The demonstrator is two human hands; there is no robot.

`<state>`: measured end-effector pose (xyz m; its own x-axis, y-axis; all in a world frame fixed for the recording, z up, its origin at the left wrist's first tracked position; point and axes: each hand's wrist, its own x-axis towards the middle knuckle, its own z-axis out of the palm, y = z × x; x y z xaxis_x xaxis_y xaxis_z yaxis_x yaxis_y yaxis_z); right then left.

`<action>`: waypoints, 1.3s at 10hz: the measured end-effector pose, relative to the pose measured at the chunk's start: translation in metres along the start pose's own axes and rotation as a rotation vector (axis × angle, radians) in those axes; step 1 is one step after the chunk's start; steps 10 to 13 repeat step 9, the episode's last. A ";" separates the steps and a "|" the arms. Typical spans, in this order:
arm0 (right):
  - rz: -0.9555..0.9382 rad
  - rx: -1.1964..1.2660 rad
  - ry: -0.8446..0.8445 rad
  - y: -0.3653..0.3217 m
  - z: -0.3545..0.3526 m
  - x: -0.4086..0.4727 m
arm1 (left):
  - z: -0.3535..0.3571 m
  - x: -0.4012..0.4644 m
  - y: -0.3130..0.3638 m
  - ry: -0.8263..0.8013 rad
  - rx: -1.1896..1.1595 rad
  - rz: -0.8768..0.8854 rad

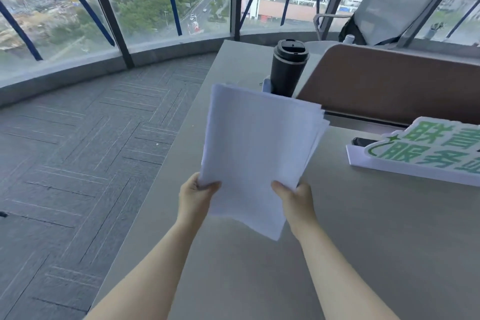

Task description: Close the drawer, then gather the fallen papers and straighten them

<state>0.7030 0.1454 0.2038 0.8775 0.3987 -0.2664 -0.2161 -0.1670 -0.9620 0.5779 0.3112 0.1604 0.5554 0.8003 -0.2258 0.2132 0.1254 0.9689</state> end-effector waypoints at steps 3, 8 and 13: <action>0.188 -0.382 -0.211 0.050 0.092 0.030 | -0.093 0.032 -0.027 0.054 0.597 -0.166; 0.266 -0.951 0.000 0.039 0.116 0.008 | -0.113 0.033 -0.034 0.194 0.943 -0.076; 0.186 -0.602 -0.007 0.029 0.094 -0.028 | -0.113 -0.008 -0.034 0.210 0.915 0.094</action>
